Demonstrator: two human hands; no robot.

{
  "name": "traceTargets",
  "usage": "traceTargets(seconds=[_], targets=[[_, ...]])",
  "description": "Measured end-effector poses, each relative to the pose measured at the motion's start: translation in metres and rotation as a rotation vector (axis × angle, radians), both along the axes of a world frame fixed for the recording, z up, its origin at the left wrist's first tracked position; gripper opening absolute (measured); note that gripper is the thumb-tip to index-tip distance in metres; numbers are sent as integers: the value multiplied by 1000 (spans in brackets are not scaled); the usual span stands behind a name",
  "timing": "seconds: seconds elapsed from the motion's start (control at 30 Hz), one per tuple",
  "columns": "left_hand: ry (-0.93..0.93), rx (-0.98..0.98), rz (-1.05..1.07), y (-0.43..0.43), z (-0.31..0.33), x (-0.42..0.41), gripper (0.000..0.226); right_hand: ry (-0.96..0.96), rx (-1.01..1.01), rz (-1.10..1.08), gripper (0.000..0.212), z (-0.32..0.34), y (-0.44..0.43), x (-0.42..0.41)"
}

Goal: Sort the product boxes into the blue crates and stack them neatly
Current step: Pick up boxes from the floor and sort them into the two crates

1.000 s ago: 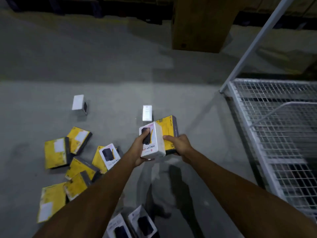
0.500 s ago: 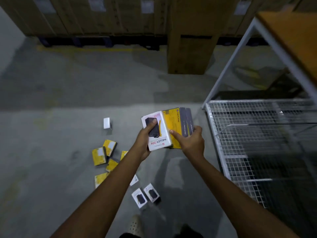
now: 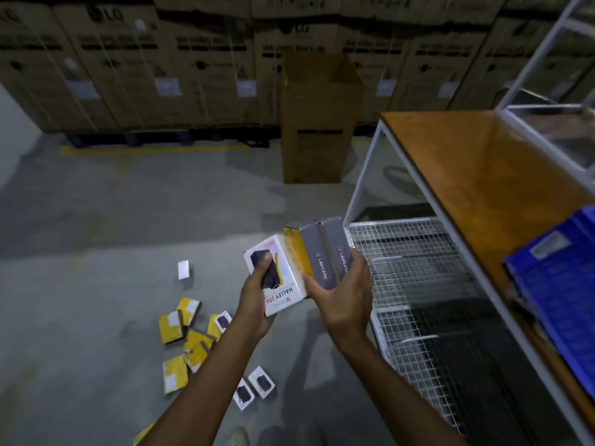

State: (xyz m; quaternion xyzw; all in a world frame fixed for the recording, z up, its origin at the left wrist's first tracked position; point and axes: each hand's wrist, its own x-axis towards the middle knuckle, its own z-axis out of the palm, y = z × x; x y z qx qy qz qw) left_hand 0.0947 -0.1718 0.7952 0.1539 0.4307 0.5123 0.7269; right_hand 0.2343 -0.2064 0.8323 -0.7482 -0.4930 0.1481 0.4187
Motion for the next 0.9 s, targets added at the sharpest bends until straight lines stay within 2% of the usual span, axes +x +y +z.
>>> traceTargets(seconds=[0.13, 0.27, 0.4, 0.57, 0.67, 0.9], targets=[[58, 11, -33, -18, 19, 0, 56, -105, 59, -41, 85, 15, -21, -6], [109, 47, -61, -28, 31, -7, 76, -74, 88, -77, 86, 26, -39, -15], [133, 72, -144, -34, 35, -22, 75, 99, 54, -136, 86, 27, -58, -24], [-11, 54, -311, -42, 43, -20, 49, 398, 90, -231, 69, 27, -92, -14], [-69, 60, -459, -48, 56, 1, 43, 517, 125, -283, 62, 31, -116, 4], [-45, 70, -764, -71, 81, 91, 37, 676, 205, -506, 45, 39, -169, 70]])
